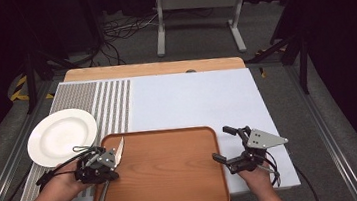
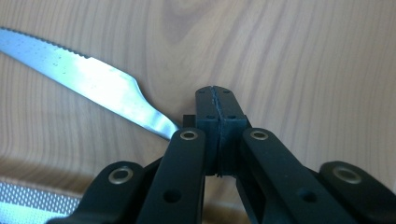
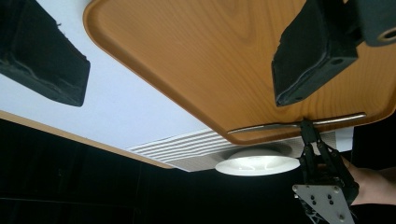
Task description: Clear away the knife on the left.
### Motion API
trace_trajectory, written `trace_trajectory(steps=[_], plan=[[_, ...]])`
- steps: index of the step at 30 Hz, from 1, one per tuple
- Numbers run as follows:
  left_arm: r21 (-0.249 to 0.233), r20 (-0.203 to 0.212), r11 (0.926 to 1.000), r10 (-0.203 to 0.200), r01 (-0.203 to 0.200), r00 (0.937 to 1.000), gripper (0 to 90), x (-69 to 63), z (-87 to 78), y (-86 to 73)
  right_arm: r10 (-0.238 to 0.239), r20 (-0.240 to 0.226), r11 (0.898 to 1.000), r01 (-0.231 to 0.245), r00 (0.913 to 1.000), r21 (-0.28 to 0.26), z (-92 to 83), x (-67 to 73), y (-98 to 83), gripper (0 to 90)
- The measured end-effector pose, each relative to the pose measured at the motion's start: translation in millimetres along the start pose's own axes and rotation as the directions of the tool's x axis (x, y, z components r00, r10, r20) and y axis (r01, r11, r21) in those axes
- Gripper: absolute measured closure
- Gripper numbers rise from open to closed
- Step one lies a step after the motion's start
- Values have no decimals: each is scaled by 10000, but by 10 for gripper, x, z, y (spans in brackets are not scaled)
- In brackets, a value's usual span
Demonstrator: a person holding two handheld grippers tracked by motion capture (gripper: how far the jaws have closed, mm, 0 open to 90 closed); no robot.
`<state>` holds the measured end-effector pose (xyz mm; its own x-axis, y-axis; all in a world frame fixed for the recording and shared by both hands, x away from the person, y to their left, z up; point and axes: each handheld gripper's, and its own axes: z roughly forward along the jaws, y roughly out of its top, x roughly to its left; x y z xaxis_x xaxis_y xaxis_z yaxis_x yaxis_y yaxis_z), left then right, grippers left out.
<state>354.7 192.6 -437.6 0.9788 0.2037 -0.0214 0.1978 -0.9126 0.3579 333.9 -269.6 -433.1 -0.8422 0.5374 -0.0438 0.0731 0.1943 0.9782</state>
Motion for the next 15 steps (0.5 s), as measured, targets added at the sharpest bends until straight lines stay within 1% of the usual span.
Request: trace_trajectory(steps=[3,8,9,11,12,14,15], plan=[[-78,-47,9999,-106,105,9999,900,-3,-8,-37,-5,-10,10000,5,10000,12,3,2,0,48],[-113,-142,9999,-127,126,9998,900,-9,-16,-65,-2,-5,10000,2,10000,19,3,2,-1,48],[-121,-149,9997,-208,206,9997,900,-12,-18,-75,6,-3,10000,-6,10000,18,3,2,-1,48],[-167,-177,9996,-216,213,9996,900,-10,-23,-96,-12,7,10000,12,10000,26,3,2,-1,48],[-205,-177,9993,-314,311,9993,900,-15,-24,-108,-12,6,10000,12,10000,34,4,4,0,48],[-220,-235,9993,-309,304,9992,900,-16,-30,-127,-12,6,10000,12,10000,41,4,3,-1,48],[-235,-246,9990,-382,376,9990,900,-23,-31,-136,-6,2,10000,6,10000,43,4,3,-1,48]])
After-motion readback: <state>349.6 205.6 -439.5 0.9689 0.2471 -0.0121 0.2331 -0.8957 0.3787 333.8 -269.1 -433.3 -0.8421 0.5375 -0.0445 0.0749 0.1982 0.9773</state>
